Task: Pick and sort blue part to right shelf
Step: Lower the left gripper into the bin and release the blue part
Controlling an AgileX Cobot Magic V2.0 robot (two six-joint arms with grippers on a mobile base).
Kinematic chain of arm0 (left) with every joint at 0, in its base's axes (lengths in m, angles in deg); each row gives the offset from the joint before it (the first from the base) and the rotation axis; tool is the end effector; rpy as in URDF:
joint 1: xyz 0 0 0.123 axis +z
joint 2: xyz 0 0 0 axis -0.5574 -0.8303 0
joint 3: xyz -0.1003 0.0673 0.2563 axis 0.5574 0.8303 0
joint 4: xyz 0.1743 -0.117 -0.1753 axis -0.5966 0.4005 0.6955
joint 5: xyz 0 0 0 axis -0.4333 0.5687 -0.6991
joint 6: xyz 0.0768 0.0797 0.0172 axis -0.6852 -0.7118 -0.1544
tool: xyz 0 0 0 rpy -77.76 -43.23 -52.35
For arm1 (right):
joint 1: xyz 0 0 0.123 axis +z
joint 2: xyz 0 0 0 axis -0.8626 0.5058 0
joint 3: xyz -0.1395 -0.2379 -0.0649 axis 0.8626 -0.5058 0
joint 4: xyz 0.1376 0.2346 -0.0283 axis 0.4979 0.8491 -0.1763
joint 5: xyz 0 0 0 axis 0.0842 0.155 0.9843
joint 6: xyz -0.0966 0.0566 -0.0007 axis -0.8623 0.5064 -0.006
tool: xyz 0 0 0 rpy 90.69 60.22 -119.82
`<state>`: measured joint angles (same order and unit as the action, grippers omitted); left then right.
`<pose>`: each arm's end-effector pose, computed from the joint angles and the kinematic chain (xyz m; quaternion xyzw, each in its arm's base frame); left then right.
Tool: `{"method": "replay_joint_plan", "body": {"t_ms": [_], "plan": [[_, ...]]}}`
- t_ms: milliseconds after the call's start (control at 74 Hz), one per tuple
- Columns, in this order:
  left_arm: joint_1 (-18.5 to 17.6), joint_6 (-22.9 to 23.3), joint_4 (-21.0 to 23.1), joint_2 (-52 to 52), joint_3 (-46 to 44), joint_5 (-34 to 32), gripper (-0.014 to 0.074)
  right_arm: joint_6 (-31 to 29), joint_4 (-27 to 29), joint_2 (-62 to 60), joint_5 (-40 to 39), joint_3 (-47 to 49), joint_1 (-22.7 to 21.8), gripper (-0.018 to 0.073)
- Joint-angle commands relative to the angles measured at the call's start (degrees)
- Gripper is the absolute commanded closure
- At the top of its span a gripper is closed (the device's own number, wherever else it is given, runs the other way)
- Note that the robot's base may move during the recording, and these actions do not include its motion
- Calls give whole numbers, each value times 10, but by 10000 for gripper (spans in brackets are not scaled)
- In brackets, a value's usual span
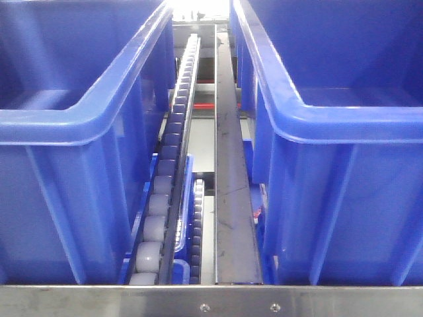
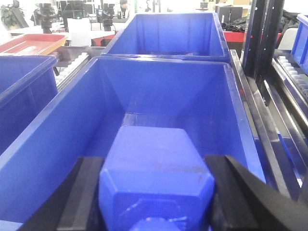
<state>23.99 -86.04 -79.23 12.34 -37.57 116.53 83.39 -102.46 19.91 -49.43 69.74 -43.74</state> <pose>0.1980 -0.0321 0.3540 0.0617 0.8247 -0.0426 0.5606 0.0299 -0.0083 0.3452 -0.0272 0.7071 0.0666 0.7034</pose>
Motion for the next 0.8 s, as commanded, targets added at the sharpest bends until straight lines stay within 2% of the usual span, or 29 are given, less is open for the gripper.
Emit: {"method": "replay_joint_plan", "body": {"t_ms": [0, 351, 595, 784], "plan": [[1, 10, 0, -71, -63, -29, 284, -3, -11, -5, -57, 15, -1, 282], [1, 10, -4, -368, -202, 29, 284, -3, -11, -5, -56, 15, -1, 282], [6, 10, -4, -484, -238, 18, 284, -3, -11, -5, -56, 15, -1, 282], [19, 10, -3, -522, -244, 19, 284, -3, -11, -5, -56, 15, -1, 282]]}}
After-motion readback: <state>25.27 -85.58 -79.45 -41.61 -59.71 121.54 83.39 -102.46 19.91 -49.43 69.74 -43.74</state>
